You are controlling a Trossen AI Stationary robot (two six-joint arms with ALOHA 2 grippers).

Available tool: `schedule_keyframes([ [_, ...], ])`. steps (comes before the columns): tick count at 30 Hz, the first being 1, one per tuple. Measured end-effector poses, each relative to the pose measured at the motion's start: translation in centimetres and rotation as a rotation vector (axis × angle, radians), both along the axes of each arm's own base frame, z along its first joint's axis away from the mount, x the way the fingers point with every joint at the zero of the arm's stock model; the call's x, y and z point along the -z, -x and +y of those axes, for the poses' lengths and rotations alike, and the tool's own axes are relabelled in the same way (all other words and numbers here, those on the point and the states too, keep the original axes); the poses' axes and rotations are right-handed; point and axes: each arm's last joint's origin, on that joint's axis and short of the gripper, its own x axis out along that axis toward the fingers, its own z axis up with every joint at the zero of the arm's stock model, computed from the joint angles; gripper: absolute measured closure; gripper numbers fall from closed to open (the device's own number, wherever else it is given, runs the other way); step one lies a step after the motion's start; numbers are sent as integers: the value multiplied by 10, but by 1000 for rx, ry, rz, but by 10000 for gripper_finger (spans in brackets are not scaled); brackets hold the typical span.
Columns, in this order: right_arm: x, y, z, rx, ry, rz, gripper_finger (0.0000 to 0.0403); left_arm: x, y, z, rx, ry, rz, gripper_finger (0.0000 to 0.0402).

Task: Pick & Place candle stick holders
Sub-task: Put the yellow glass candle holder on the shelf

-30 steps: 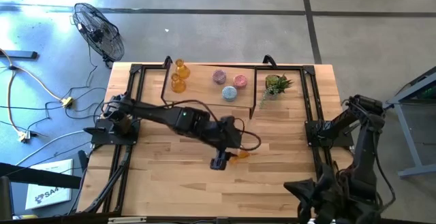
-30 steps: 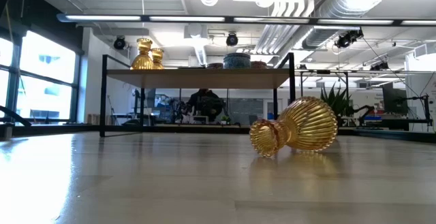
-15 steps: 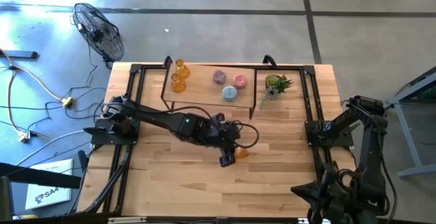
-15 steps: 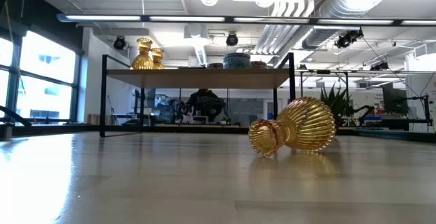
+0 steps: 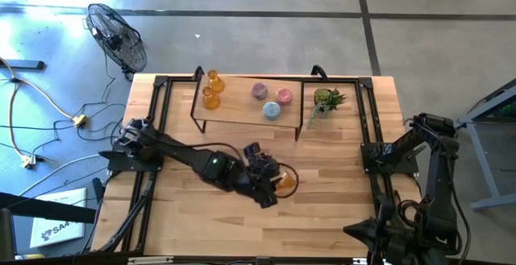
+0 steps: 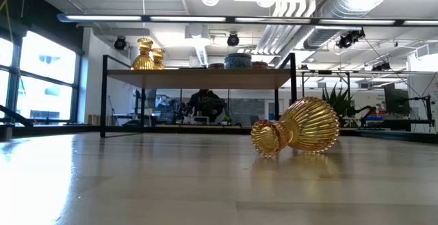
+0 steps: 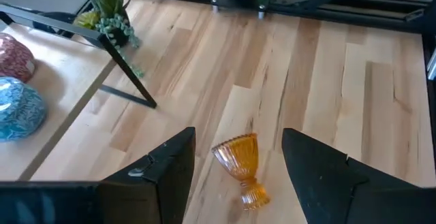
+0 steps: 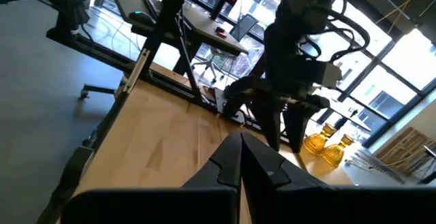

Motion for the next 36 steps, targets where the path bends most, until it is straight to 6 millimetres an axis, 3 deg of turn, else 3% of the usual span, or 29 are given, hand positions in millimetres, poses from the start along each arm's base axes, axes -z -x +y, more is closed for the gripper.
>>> schedule_keyframes([
  [6,0,0,0,-6,-2,6,403,0,5,-8,-21,-36,-6,158],
  [19,2,-1,0,-20,-33,26,403,12,17,0,-167,23,101,8],
  [29,4,0,-2,-14,-35,30,403,32,10,3,-292,49,118,10],
  [36,7,0,-4,-23,-64,57,403,37,-8,-7,-178,278,101,9],
])
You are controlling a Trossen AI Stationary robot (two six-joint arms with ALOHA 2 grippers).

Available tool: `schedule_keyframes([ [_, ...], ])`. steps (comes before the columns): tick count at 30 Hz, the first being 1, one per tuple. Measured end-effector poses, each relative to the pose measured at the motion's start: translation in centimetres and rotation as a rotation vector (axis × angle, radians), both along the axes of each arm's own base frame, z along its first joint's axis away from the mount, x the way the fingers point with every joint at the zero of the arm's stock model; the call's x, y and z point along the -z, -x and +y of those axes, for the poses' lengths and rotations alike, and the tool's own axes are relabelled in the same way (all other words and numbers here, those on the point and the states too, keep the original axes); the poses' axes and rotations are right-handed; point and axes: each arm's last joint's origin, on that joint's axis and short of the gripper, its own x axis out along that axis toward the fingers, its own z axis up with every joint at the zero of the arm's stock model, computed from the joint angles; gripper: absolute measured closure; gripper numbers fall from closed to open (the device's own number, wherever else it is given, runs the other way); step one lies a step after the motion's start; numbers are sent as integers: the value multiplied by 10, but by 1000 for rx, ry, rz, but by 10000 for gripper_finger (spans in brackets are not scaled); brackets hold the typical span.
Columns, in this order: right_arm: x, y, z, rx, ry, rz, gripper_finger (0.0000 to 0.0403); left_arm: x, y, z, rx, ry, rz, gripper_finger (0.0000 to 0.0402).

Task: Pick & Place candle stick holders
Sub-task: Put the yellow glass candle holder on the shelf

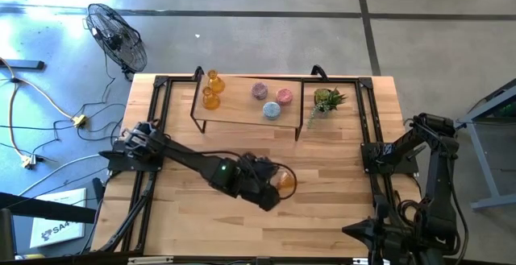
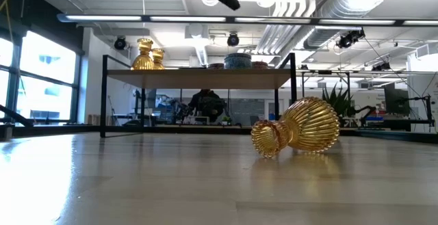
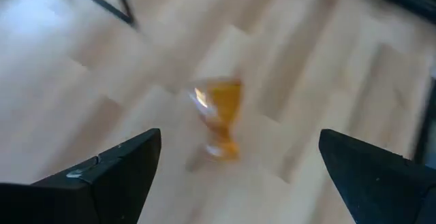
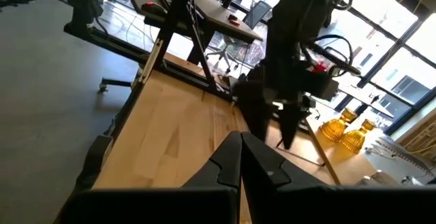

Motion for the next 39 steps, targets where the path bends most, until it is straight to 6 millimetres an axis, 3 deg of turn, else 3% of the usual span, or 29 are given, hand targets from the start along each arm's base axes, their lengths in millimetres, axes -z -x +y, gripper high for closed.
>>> schedule_keyframes([
  [5,1,0,0,-8,-19,15,403,2,-6,-8,143,103,8,9],
  [12,2,0,0,-26,-55,44,403,17,-11,-8,237,-22,79,9],
  [15,3,0,0,-24,-63,48,403,31,-21,-2,232,54,120,9],
  [21,3,0,-1,-22,-67,50,403,64,-36,34,127,140,279,9],
  [28,7,-1,0,-17,-57,60,403,91,-58,64,87,252,301,9],
  [39,9,-3,-1,-21,-43,86,403,106,-65,63,93,267,307,9],
])
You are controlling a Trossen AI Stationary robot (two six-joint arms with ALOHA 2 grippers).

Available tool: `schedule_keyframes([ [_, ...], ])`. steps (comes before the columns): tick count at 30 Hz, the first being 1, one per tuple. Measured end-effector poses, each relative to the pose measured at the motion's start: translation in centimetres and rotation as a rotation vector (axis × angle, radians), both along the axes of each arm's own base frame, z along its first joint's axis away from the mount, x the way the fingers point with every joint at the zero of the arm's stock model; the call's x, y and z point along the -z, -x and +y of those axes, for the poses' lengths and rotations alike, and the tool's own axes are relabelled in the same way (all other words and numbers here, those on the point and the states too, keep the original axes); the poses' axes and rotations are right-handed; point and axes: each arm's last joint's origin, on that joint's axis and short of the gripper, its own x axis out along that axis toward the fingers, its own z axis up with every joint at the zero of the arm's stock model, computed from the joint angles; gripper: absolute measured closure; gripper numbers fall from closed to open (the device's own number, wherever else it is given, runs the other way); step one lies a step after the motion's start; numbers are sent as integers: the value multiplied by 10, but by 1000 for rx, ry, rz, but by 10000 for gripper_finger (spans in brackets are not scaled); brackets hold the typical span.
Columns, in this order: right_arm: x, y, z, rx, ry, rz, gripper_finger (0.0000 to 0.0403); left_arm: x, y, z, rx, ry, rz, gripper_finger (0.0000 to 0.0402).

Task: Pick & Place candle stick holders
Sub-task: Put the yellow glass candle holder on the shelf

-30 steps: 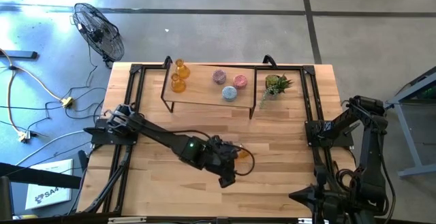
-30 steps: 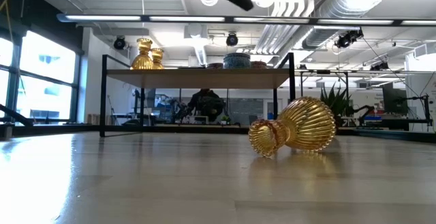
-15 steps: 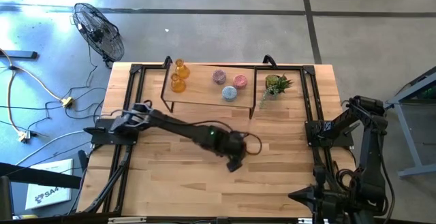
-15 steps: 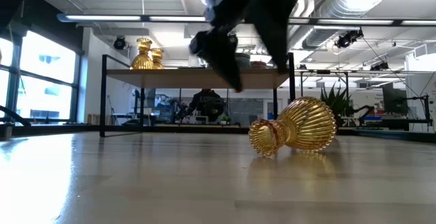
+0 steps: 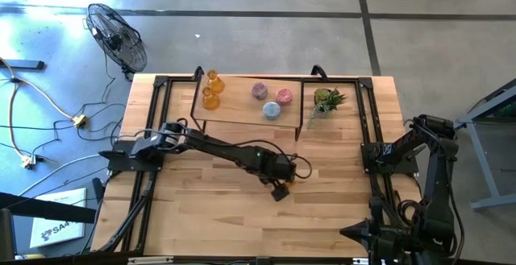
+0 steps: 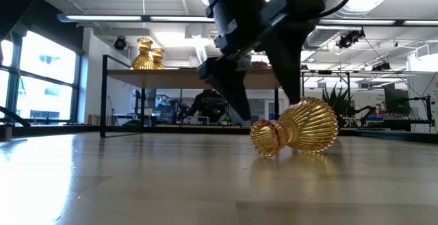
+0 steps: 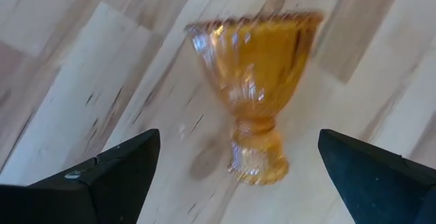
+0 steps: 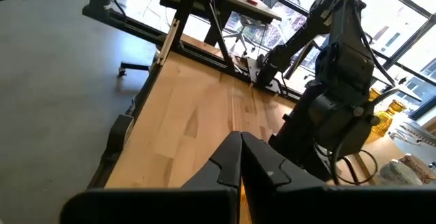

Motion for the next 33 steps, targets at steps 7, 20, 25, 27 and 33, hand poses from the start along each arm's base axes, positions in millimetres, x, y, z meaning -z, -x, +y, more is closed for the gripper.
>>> schedule_keyframes([
  [7,0,0,0,1,0,-1,403,-2,-3,-2,2,4,-37,9],
  [20,0,0,0,3,-5,-1,403,9,-6,-16,22,-34,-51,9],
  [25,0,0,0,2,-6,0,403,12,-12,-19,39,16,-100,9],
  [27,0,0,0,2,-7,0,403,13,-15,-20,47,37,-116,9],
  [33,0,0,0,2,-18,6,403,13,-17,-21,55,45,-132,9],
])
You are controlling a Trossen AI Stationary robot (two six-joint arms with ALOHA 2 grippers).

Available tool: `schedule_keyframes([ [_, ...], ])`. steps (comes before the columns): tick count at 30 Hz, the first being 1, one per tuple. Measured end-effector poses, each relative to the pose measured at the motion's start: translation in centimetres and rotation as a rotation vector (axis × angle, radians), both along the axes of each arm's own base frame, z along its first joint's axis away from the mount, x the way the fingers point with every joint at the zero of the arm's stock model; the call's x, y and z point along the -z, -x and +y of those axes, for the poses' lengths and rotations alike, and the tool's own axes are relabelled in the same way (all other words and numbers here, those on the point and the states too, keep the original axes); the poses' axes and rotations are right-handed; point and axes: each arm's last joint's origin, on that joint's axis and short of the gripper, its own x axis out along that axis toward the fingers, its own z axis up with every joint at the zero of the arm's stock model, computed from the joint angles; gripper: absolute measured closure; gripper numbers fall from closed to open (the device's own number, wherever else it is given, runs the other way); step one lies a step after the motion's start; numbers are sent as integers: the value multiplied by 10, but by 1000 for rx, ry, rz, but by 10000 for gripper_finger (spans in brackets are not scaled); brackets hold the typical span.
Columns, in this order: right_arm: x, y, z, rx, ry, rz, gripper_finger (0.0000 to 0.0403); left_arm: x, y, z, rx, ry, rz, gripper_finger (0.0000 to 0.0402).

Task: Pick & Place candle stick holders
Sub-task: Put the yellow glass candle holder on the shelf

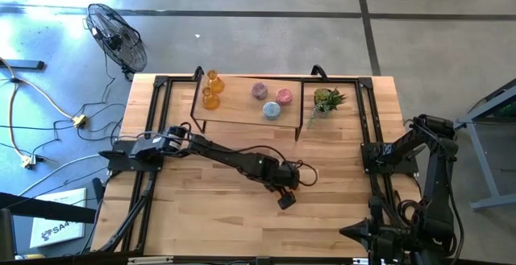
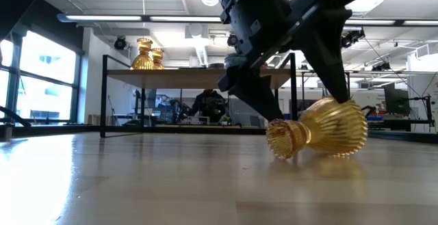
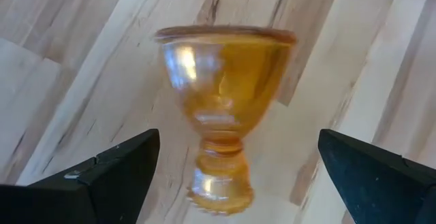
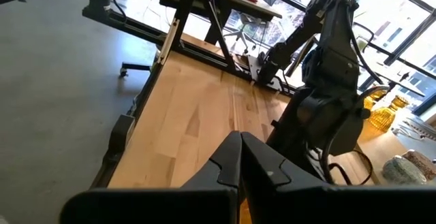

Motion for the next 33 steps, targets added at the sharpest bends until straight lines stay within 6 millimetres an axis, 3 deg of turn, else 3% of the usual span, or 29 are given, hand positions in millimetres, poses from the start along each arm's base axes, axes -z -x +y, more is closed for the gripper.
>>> schedule_keyframes([
  [15,0,0,0,1,1,-1,403,8,0,-7,176,-93,-5,9],
  [28,0,-4,-2,17,7,-3,403,40,-3,-15,230,-116,62,9],
  [33,0,-8,-3,25,4,4,403,42,-3,-14,217,-158,57,9],
])
